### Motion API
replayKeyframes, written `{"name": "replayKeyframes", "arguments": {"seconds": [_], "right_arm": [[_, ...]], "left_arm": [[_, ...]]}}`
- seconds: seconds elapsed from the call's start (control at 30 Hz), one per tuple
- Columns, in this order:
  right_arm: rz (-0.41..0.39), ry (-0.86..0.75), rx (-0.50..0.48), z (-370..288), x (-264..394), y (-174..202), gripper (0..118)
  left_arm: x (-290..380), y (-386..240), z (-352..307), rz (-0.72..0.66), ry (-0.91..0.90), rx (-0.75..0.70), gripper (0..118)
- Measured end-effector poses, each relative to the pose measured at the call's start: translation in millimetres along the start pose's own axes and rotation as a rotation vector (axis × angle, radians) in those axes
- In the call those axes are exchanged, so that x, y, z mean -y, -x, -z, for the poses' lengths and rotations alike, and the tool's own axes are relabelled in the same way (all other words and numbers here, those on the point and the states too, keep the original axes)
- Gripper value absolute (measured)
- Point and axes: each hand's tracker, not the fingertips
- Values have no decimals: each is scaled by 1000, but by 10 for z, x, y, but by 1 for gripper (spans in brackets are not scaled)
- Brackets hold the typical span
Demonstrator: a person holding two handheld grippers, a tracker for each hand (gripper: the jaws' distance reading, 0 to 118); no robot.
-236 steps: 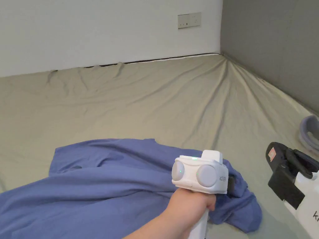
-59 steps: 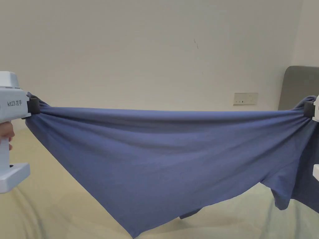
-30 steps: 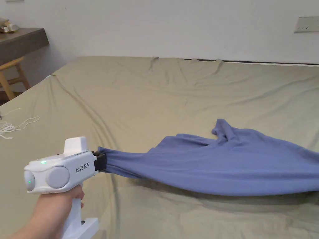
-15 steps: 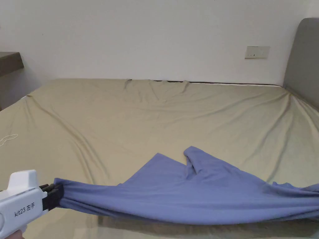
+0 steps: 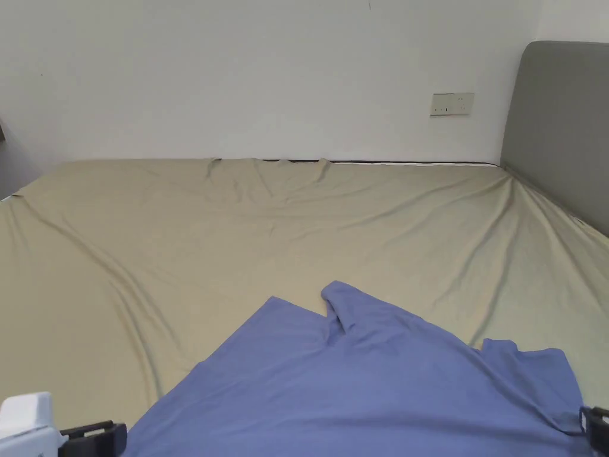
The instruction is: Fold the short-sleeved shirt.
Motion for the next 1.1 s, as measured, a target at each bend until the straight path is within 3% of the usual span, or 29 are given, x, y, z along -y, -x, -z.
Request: {"name": "replayKeyframes", "arguments": {"seconds": [0.07, 0.17, 0.23, 0.27, 0.3, 0.37, 0.4, 0.43, 0.5, 0.6, 0.8, 0.83, 0.93, 0.97, 1.03, 1.07, 1.1], "right_arm": [[28, -52, 8, -152, -212, 84, 111], [20, -170, -11, -451, -528, 286, 97], [-7, -265, -49, -651, -663, 493, 53], [-17, -313, -58, -730, -697, 576, 25], [-34, -340, -81, -785, -723, 680, 5], [-65, -404, -70, -853, -736, 875, 4], [-133, -488, -80, -904, -766, 967, 3], [-85, -423, -139, -845, -712, 1029, 2], [-109, -440, -139, -752, -693, 1095, 0], [-55, -363, -193, -634, -649, 1212, 0], [-207, -393, -212, -596, -562, 1377, 0], [-171, -342, -228, -546, -521, 1367, 0], [-189, -338, -232, -526, -522, 1446, 0], [-192, -330, -240, -507, -516, 1447, 0], [-181, -298, -257, -561, -519, 1559, 0], [-181, -297, -259, -558, -516, 1572, 0], [-180, -291, -270, -553, -514, 1587, 0]], "left_arm": [[-172, -80, -232, -38, -105, -71, 106], [-384, -273, -687, -43, -328, -72, 68], [-421, -432, -977, 4, -429, -72, 38], [-410, -506, -1080, 43, -473, -77, 15], [-376, -614, -1184, 113, -514, -101, 0], [-291, -758, -1316, 156, -586, -141, 0], [-260, -796, -1359, 168, -581, -103, 0], [-243, -792, -1333, 180, -538, -41, 0], [-186, -821, -1293, 161, -504, -39, 0], [-116, -775, -1180, 164, -466, -44, 0], [-86, -452, -871, 96, -341, -21, 0], [-100, -387, -798, 75, -310, -13, 0], [-117, -146, -431, 40, -156, 16, 0], [-108, -104, -319, 27, -94, 13, 8], [-79, 16, -16, -17, -17, -24, 80], [-67, 61, 109, -20, 22, -36, 104], [-58, 57, 218, -11, 41, -34, 110]]}}
